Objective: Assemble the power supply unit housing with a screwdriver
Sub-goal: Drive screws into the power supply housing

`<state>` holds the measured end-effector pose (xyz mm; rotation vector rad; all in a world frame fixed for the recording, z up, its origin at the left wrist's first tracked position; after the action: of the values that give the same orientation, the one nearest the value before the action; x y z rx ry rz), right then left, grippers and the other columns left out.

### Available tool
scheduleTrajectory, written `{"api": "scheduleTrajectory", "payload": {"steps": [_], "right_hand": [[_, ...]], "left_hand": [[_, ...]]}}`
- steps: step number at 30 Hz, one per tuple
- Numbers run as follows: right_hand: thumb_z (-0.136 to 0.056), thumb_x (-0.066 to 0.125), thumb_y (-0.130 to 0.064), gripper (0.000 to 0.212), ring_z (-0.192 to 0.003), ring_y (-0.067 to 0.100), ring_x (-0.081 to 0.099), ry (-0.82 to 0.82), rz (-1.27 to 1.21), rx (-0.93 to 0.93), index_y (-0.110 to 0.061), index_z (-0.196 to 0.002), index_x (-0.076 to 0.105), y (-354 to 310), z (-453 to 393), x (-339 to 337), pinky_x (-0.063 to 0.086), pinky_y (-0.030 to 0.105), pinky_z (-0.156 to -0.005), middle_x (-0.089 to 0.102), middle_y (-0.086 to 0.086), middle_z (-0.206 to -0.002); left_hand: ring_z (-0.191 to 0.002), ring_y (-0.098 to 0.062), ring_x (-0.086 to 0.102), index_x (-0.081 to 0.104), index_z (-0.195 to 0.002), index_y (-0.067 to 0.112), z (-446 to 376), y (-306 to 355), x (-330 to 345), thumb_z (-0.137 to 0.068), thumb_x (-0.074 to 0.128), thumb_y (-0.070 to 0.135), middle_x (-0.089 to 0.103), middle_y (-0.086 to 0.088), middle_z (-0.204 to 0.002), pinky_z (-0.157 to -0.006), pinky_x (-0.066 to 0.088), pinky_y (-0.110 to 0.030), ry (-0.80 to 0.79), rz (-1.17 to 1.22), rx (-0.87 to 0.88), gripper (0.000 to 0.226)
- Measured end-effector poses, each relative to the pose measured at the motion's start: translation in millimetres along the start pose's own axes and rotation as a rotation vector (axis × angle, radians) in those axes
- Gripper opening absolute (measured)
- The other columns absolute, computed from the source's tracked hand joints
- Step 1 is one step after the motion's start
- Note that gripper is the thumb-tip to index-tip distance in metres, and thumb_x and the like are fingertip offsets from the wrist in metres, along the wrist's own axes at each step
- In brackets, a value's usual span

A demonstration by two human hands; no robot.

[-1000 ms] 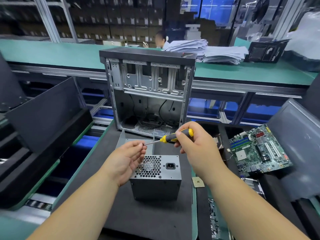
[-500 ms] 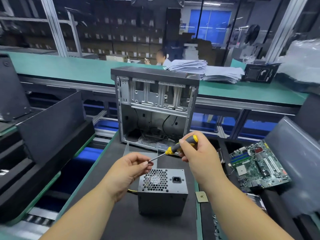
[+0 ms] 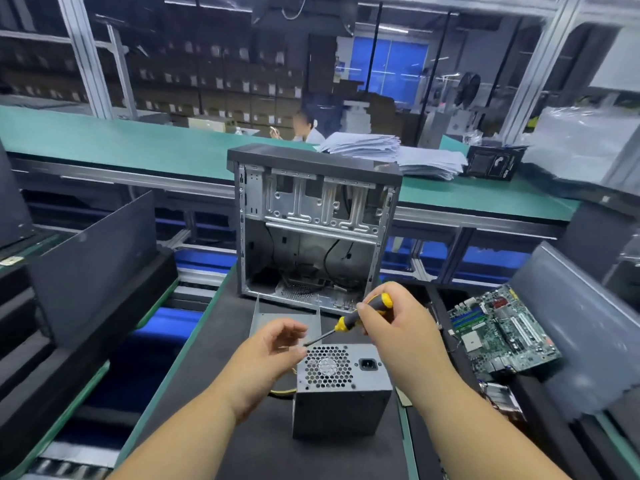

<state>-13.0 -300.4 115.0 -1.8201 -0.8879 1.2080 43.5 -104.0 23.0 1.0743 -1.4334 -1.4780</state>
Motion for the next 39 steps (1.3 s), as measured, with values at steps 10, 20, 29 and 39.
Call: {"api": "scheduleTrajectory", "payload": {"steps": [10, 20, 29, 39], "right_hand": [[-0.088, 0.055, -0.028, 0.01, -0.064, 0.026, 0.059, -0.131, 0.364, 0.032, -0.023, -0.08, 0.05, -9.4, 9.6, 24.8, 0.053, 0.046, -0.061, 0.069, -0.003, -0.074], [-0.091, 0.056, -0.032, 0.013, -0.056, 0.012, 0.051, -0.189, 0.501, 0.042, -0.026, -0.082, 0.049, -14.7, 6.9, 31.9, 0.052, 0.039, -0.058, 0.07, -0.005, -0.08], [-0.09, 0.056, -0.034, 0.014, -0.071, 0.022, 0.06, -0.256, 0.584, -0.025, -0.024, -0.084, 0.049, -28.1, 2.3, 36.8, 0.051, 0.04, -0.063, 0.066, -0.002, -0.08], [-0.088, 0.056, -0.031, 0.008, -0.07, 0.01, 0.053, -0.464, 0.703, -0.114, -0.029, -0.089, 0.048, -33.5, -5.2, 39.8, 0.044, 0.03, -0.06, 0.055, -0.007, -0.079]], "left_hand": [[-0.104, 0.006, 0.052, 0.066, -0.096, 0.032, 10.1, -20.1, -5.2, -0.073, 0.074, 0.015, 0.057, 0.017, -0.105, -0.094, 0.04, -0.015, -0.196, -0.688, 0.195, 0.03], [-0.095, 0.006, 0.053, 0.068, -0.088, 0.033, 4.7, -25.9, 1.4, -0.077, 0.076, 0.025, 0.053, 0.018, -0.098, -0.087, 0.042, -0.014, -0.161, -0.662, 0.214, 0.016], [-0.092, 0.004, 0.054, 0.067, -0.078, 0.035, -0.8, -30.6, 2.9, -0.075, 0.079, 0.036, 0.056, 0.018, -0.092, -0.08, 0.04, -0.01, -0.121, -0.613, 0.209, 0.012], [-0.091, 0.007, 0.054, 0.068, -0.076, 0.04, -3.5, -30.2, 1.8, -0.07, 0.082, 0.031, 0.058, 0.021, -0.089, -0.077, 0.041, -0.007, -0.114, -0.594, 0.161, 0.017]]}}
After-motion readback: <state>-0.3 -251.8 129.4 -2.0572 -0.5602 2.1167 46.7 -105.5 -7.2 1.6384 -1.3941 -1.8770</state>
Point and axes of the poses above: each hand's wrist, its own z-axis away from the middle knuckle, its own x-axis out of the palm, y = z × x, the point moved 3 cm from there along -z, towards the middle knuckle
